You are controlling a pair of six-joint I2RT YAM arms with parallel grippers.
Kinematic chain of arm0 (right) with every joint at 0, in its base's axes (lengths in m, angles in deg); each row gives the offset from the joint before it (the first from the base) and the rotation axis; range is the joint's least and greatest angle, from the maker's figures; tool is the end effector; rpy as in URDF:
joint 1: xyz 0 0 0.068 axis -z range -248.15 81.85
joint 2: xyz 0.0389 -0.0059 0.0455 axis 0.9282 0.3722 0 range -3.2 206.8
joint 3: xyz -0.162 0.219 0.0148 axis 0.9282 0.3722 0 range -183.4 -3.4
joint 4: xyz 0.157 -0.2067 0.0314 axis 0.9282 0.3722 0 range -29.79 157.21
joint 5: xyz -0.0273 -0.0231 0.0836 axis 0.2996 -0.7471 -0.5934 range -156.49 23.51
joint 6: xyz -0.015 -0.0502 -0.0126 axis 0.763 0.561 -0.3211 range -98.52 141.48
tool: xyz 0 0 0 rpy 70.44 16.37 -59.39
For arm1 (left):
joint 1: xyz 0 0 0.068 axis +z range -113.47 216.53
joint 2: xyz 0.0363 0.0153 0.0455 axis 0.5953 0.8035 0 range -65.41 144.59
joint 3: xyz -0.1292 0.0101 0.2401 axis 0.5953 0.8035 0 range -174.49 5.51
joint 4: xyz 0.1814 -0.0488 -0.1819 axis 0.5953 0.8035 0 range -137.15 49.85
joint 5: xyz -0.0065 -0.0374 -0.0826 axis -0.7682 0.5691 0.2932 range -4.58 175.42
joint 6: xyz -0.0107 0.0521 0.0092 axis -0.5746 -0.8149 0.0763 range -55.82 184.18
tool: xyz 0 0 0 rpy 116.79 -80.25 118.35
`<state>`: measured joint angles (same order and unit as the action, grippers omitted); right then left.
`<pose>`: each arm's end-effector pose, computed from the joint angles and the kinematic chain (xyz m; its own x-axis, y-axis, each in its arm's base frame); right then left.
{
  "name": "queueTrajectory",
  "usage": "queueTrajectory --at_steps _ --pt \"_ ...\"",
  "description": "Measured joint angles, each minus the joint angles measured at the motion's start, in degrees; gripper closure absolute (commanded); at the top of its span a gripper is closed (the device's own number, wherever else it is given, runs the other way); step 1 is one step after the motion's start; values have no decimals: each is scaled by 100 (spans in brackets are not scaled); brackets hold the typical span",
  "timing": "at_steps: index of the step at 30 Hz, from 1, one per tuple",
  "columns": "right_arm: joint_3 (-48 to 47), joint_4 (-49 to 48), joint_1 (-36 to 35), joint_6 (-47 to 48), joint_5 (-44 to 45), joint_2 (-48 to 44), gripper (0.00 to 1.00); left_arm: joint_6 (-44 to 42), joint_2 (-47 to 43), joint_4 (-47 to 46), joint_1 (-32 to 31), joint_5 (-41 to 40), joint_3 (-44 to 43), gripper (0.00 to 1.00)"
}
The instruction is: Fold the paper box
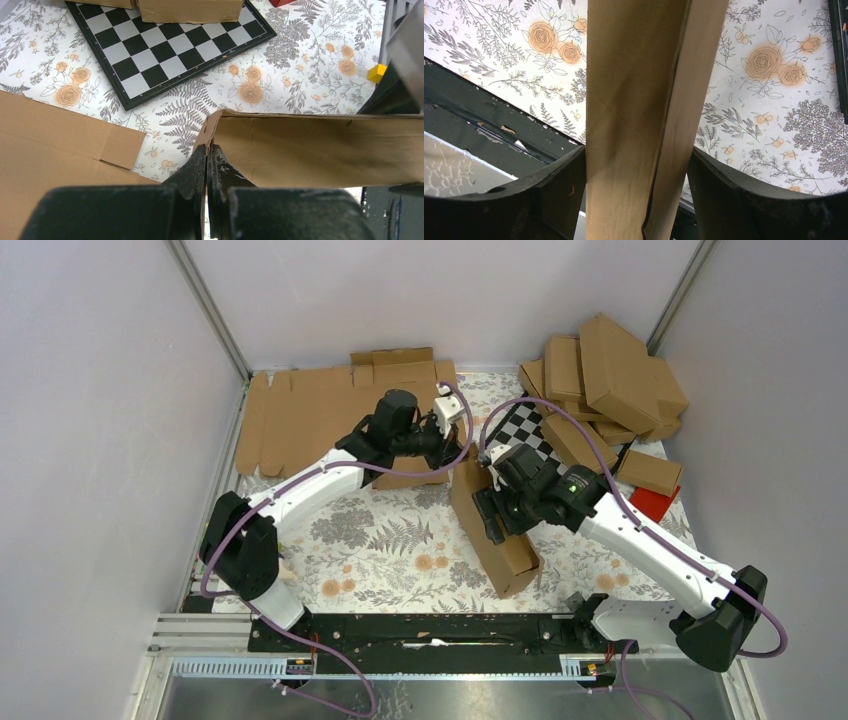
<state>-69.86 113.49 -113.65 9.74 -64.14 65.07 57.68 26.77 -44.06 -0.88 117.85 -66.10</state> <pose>0.1635 0.1642 0.3211 -0.7045 -0.4268 -0.5670 -0.5647 0.8210 0.0837 0.2870 -0.2436 0.3056 -0.2145 0.2843 -0.9344 0.9332 0.3421 -0.1101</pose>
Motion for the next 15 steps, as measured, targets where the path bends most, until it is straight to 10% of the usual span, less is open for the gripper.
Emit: queueTrajectory --at_steps 15 --pt "28 0 0 22 7 17 24 640 83 1091 -210 -481 -769 100"
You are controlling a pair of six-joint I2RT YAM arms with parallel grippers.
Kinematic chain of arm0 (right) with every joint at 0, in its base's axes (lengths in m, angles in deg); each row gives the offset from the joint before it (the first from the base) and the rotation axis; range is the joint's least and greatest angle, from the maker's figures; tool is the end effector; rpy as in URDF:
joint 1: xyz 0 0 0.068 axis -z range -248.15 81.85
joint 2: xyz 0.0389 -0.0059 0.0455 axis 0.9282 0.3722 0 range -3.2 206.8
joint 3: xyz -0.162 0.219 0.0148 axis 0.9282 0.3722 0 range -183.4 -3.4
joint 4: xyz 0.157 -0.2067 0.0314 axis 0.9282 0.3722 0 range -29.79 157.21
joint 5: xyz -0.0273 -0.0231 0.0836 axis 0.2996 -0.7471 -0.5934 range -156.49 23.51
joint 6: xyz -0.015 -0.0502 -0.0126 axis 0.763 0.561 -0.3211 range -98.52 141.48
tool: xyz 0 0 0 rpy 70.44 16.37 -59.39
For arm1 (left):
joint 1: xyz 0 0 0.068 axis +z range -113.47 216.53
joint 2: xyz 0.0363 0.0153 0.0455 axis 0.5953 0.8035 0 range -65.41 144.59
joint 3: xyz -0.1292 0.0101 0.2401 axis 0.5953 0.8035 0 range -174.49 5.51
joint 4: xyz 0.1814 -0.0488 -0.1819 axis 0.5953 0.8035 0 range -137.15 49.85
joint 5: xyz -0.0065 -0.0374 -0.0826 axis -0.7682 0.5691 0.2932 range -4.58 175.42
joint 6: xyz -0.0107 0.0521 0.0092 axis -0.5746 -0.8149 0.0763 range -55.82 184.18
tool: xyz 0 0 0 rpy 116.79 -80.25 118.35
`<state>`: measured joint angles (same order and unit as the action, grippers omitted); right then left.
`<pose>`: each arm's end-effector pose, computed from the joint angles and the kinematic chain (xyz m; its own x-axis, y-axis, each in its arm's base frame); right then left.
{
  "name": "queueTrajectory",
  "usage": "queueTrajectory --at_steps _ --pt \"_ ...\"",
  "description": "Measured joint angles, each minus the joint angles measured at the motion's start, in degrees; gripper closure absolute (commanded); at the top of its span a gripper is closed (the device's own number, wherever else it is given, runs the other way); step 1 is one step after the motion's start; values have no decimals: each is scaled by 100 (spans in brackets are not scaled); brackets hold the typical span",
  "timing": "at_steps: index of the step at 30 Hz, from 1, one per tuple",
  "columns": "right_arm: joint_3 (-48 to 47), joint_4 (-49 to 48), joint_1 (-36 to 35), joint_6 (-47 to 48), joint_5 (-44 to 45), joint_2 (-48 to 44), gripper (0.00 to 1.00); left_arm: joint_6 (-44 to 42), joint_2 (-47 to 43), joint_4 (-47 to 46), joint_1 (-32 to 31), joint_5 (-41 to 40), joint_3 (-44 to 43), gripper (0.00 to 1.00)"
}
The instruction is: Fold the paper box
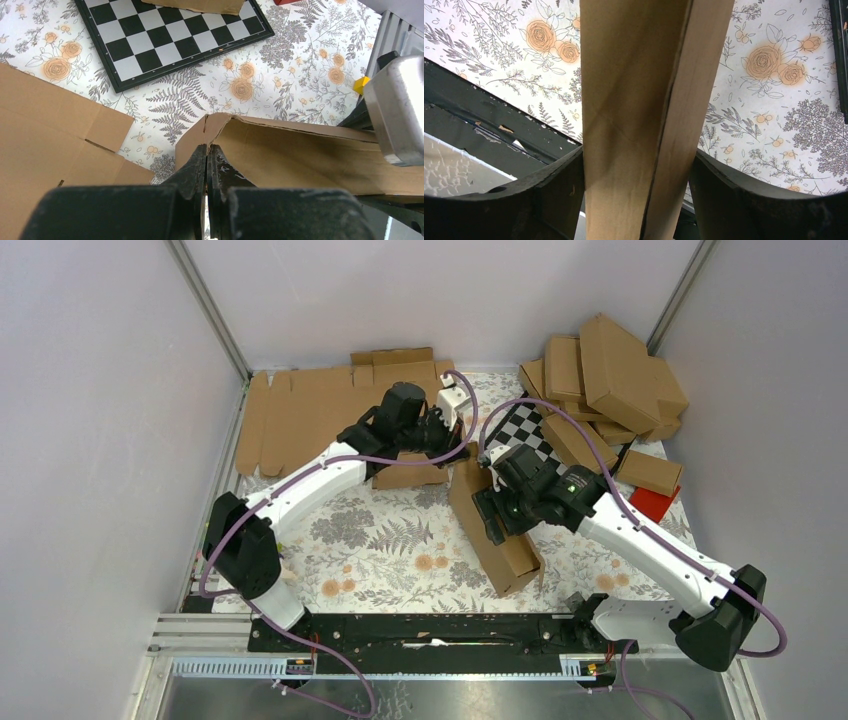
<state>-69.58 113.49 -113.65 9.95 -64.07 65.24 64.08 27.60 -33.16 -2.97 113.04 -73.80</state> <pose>0.1639 0.1645 0.3190 -0.7054 -0.4328 -0.5613 -0.5663 0.8204 0.0791 0.2824 -0.2543 0.3283 -0.3570 0.2962 -0.8859 0.8809 0.4221 -0.2139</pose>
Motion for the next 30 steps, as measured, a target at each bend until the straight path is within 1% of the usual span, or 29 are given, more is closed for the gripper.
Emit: queueTrajectory --at_steps 2,7,11,20,30 --pt "0 -7 0 0 2 11 23 17 0 26 -2 -52 -4 100" --pt "4 -46 0 0 13 26 17 39 -7 -122 -9 -192 157 100" --pt "26 -44 0 -2 15 37 16 70 -87 -505 -17 -356 592 100" --pt "50 -39 0 -4 111 48 15 212 -645 -1231 -50 -551 1473 100" --pt "96 -33 0 -2 149 116 15 772 -761 -1130 -68 -649 1523 100"
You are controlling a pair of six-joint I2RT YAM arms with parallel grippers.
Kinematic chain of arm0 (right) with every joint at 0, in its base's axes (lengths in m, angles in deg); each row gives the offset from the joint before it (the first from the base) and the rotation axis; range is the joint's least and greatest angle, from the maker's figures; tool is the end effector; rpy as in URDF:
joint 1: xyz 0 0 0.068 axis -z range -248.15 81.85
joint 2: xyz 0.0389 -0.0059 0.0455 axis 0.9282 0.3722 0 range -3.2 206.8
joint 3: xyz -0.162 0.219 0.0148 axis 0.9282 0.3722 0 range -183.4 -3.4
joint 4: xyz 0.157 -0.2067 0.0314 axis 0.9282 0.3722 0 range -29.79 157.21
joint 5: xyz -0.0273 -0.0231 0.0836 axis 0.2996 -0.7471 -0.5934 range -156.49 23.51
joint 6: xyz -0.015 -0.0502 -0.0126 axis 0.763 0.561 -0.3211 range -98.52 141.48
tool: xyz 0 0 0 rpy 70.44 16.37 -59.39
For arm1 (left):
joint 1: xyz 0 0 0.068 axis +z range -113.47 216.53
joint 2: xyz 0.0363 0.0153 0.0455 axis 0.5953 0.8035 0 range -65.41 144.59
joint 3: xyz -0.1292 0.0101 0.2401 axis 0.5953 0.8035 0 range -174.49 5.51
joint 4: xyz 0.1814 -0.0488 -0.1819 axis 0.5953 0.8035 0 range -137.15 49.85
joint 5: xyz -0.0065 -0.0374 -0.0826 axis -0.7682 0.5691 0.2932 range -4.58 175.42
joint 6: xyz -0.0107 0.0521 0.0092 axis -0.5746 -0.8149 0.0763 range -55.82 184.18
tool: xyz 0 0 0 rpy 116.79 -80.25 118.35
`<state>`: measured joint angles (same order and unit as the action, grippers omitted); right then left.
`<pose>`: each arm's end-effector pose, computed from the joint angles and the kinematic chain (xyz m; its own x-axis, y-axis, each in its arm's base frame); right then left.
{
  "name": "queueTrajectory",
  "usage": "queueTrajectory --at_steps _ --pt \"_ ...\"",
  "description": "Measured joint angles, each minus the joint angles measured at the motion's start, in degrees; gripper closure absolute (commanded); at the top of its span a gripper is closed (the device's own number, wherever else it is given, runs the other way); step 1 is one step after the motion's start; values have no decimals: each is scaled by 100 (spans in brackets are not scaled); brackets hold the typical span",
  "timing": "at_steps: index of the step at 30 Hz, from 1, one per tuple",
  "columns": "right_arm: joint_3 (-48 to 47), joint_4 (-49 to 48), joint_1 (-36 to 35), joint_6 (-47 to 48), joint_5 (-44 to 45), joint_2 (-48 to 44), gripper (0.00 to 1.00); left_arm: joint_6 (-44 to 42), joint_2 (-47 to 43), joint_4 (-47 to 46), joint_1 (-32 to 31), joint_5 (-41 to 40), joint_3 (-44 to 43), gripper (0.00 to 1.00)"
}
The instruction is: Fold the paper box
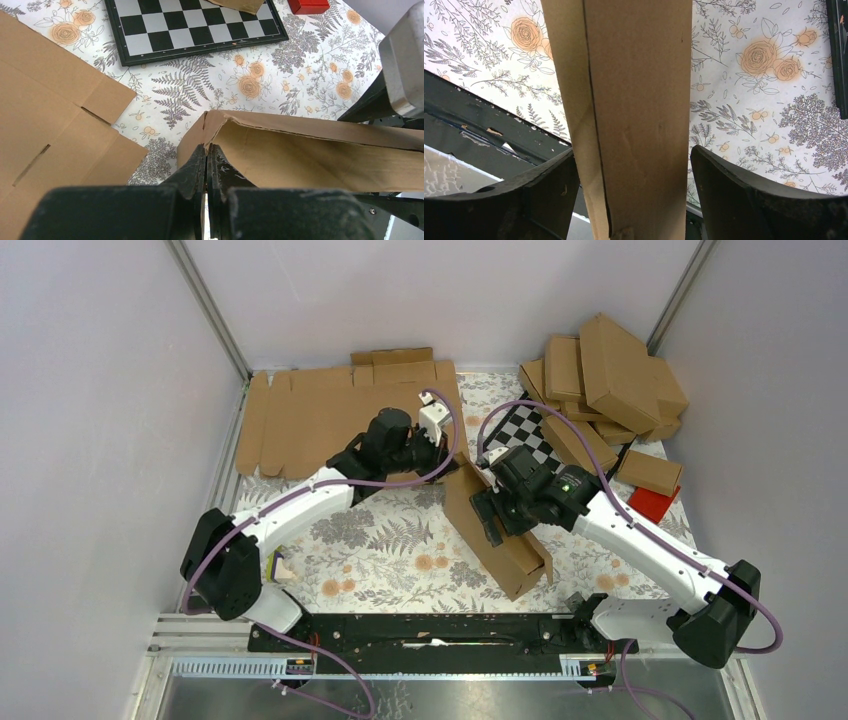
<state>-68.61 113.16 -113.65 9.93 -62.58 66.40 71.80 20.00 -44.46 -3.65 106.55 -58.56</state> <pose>0.1672 0.1666 0.3098 -0.7155 -0.4430 -0.5401 -0.5538 0.8310 0.0520 0.2568 -0.2337 0.2997 -0.4215 0.1940 -0.8858 0.8045 0.5307 -0.2666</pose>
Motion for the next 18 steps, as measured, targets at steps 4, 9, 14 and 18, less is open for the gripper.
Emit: queueTrajectory --at_steps 4,9,14,18 --pt "-2 0 0 0 2 0 14 116 -87 -52 -11 -122 129 100" --pt "0 0 0 0 17 0 9 175 -264 -417 -48 -350 492 100" --pt "0 20 0 0 144 0 9 249 -358 -457 -81 -498 601 100" --pt "0 39 0 0 243 28 8 326 -378 -396 -81 -542 590 100"
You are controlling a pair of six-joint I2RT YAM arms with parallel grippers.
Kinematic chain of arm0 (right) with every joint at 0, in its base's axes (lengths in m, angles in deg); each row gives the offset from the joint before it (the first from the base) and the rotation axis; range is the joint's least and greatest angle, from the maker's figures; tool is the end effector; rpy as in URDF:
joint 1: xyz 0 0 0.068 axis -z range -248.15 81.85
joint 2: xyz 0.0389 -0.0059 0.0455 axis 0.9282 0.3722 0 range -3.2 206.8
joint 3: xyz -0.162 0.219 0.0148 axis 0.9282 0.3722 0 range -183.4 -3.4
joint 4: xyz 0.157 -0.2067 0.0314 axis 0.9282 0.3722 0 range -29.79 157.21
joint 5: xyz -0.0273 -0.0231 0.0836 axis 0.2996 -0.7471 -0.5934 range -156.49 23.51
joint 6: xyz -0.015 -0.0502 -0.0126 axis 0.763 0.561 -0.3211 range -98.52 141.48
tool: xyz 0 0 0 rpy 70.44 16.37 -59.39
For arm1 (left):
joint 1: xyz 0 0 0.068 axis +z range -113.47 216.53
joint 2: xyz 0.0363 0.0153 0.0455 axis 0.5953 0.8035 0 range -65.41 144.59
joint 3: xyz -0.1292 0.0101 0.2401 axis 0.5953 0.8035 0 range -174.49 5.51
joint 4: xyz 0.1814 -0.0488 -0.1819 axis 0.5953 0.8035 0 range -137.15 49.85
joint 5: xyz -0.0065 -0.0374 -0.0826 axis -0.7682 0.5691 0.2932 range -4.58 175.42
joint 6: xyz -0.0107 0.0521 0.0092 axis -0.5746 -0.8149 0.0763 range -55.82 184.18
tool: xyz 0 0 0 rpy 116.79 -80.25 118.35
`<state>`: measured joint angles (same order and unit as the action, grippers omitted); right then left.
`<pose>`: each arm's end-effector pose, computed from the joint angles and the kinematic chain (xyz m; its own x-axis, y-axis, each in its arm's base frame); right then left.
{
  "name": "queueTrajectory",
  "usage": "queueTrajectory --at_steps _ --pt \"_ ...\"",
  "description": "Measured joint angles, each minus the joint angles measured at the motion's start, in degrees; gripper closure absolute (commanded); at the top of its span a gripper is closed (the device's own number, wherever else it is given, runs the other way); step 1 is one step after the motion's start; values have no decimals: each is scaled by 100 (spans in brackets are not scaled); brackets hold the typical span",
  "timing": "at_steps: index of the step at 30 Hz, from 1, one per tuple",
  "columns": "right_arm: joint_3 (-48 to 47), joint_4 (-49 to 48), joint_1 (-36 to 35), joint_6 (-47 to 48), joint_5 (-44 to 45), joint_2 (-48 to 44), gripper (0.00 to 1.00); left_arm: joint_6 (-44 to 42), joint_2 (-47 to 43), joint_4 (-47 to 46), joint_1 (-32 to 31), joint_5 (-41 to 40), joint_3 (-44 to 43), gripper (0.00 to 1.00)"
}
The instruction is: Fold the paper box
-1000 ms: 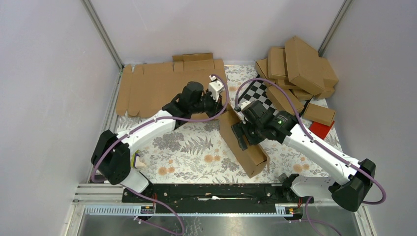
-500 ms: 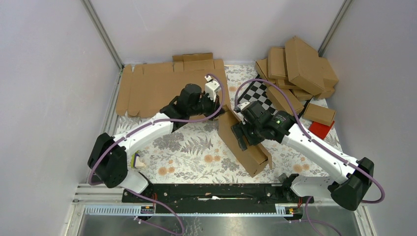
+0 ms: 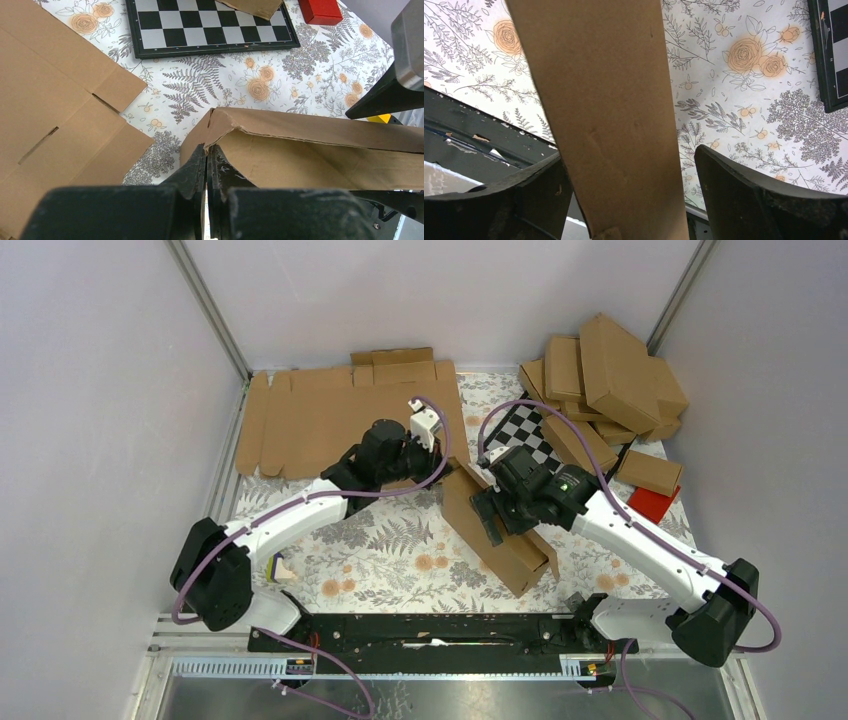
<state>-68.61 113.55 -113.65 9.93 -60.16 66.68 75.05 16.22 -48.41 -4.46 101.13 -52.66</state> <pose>0.1684 0.1657 0.3085 -0.7163 -0.4448 -0.5377 -0.5354 0.8445 0.0146 0.2432 -0.2241 0.2913 -0.4348 0.1373 -0.8900 0.7521 0.5989 -0.2751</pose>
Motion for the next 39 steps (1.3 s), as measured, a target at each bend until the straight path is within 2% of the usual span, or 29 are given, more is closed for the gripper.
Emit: queueTrajectory --at_steps 9,20,25,35,37,39 --pt "-2 -42 0 -39 35 46 0 227 -450 48 -50 -437 380 100" --pt "-63 -76 0 -181 -2 -81 0 527 -1084 1078 -81 -1360 391 100" --pt "-138 382 0 -402 35 -479 0 623 -1231 1285 -81 -1534 398 100" --pt "-509 1329 0 -1073 741 -796 0 920 -1292 1373 -81 -1558 411 100" --pt "-546 1469 0 -1231 789 -857 3 981 -1294 1379 -81 -1561 411 100" --pt "-592 1589 0 -1360 800 -914 11 1043 -1292 1394 -81 -1569 411 100"
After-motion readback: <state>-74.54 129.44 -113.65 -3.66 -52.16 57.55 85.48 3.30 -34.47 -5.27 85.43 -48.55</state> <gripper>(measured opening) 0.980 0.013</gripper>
